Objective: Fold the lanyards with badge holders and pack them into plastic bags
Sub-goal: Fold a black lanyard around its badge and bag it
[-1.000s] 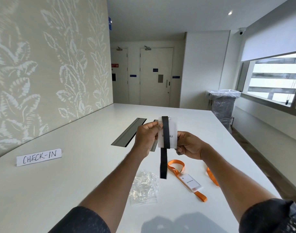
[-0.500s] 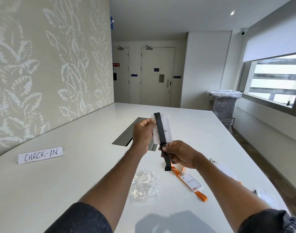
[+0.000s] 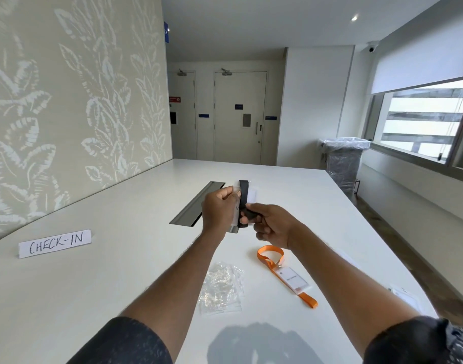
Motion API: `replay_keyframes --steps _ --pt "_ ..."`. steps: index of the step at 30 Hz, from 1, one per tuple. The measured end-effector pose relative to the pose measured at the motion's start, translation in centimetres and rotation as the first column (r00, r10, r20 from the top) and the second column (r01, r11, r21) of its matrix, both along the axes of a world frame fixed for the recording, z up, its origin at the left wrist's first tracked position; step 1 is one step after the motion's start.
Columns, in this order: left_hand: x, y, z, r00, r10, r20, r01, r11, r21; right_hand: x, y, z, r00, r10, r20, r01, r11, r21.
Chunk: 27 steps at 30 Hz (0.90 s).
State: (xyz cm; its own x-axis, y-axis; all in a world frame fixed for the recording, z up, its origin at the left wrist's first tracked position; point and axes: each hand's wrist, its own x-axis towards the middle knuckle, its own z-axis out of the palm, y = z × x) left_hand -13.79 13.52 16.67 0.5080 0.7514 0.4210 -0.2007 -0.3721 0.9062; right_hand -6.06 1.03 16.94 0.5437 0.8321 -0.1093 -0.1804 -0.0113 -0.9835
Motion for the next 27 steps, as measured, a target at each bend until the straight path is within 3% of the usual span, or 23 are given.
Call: replay_keyframes --steps 3,7,9,11,13,17,21,24,27 --pt "-0.2 -0.5 -0.4 0.997 -0.073 -0.007 0.073 0.997 -0.003 0.1 0.5 0.9 0.996 -0.089 -0.031 0.089 0.996 -0.016" --pt "-0.4 -0.6 -0.8 0.993 -0.117 -0.013 0.115 0.988 -0.105 -0.1 0.7 1.6 0.995 -0.09 -0.044 0.088 0.996 -0.031" --pt "-0.4 -0.3 -1.1 0.992 -0.129 -0.014 0.126 0.981 -0.148 -0.4 0.8 1.6 0.995 -0.095 0.007 0.095 0.995 -0.035" --pt "-0.3 -0.1 -1.4 0.99 -0.138 -0.025 0.132 0.977 -0.166 -0.8 1.0 1.4 0.977 -0.143 0.16 0.153 0.987 -0.056" --pt "-0.4 -0.3 -1.6 0.985 -0.17 -0.015 0.163 0.967 -0.194 -1.1 1.3 1.2 0.9 -0.212 0.38 0.256 0.965 -0.066" --pt "-0.3 -0.2 -1.9 0.979 -0.203 -0.035 0.188 0.951 -0.246 -1.0 1.8 1.1 0.605 -0.266 0.75 0.408 0.913 -0.005" --pt "-0.2 0.2 -2.3 0.966 -0.255 -0.044 0.231 0.926 -0.3 -0.3 1.8 1.3 0.3 -0.179 0.937 0.441 0.897 0.03" --pt "0.0 0.2 -2.6 0.955 -0.293 -0.045 0.262 0.905 -0.335 0.6 1.9 1.5 0.218 -0.148 0.965 0.449 0.893 0.036" --pt "0.0 0.2 -2.7 0.951 -0.307 -0.035 0.275 0.894 -0.354 1.4 1.9 1.8 0.237 -0.109 0.965 0.461 0.887 -0.013"
